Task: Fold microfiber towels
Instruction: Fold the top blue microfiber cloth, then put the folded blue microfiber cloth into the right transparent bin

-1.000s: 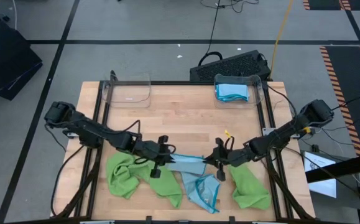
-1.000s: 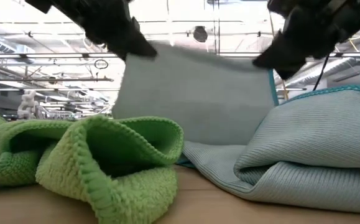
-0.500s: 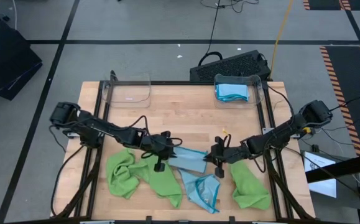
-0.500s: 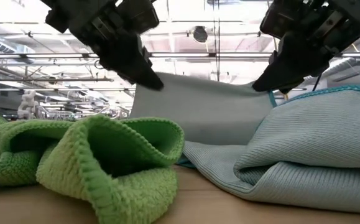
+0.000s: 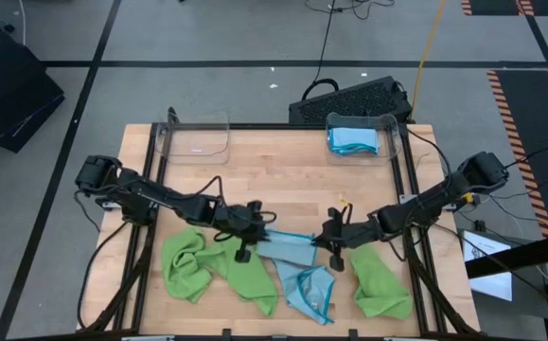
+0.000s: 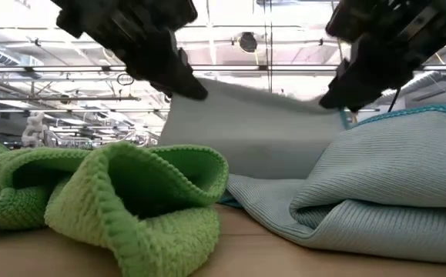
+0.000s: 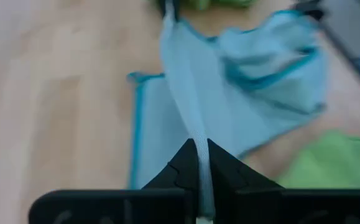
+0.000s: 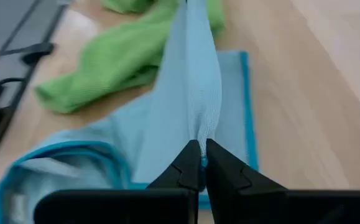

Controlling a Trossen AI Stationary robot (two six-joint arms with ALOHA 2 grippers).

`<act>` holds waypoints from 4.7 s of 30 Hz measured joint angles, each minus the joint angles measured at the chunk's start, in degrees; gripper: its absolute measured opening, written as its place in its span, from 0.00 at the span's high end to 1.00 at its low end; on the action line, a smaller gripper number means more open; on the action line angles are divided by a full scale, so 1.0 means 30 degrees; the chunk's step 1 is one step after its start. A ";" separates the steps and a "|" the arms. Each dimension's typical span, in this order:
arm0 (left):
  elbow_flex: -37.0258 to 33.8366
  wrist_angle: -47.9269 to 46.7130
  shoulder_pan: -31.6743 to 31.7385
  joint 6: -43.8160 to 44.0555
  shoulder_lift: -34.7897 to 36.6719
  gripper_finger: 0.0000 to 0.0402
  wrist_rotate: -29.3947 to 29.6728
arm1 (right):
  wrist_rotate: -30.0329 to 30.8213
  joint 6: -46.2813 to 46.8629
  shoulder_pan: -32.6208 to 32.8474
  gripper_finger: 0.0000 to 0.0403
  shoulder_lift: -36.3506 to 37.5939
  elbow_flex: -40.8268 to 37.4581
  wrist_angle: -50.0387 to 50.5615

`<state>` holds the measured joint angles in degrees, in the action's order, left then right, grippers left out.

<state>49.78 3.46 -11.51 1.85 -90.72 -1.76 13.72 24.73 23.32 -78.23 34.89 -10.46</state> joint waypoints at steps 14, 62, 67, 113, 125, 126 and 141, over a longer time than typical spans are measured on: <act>0.0008 -0.0136 0.2581 -0.0428 -0.0311 0.98 -0.0621 | -0.0017 0.1537 -0.1398 0.98 -0.0184 -0.0976 0.0178; 0.0004 0.4114 0.3626 0.0016 -0.2746 0.60 0.2261 | 0.3062 0.3940 -0.0026 0.43 -0.0220 -0.1683 0.1538; 0.0020 0.7027 0.2584 -0.1098 -0.3201 0.60 0.1307 | 0.5131 0.1510 0.0559 0.47 -0.0220 -0.1838 0.0359; 0.0007 0.7149 0.2205 -0.1120 -0.4124 0.60 0.0459 | 0.3793 -0.0913 0.0805 0.79 -0.0402 -0.5610 -1.0217; 0.0033 0.7216 -0.0285 -0.0670 -0.4131 0.60 0.2806 | 0.3930 -0.0143 0.2585 0.68 0.0035 -0.1063 0.0481; 0.0178 0.6914 -0.0470 -0.0759 -0.4131 0.60 0.3074 | 0.3940 -0.0251 0.2716 0.67 -0.0081 -0.0481 0.1442; 0.5015 0.1092 -0.1946 -0.3538 -0.6041 0.45 0.5817 | 0.3870 0.0450 0.4607 0.57 -0.0373 0.2256 0.6670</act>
<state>64.83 6.74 -17.35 -8.77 -108.84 15.70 25.33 26.08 37.15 -79.35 41.66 9.55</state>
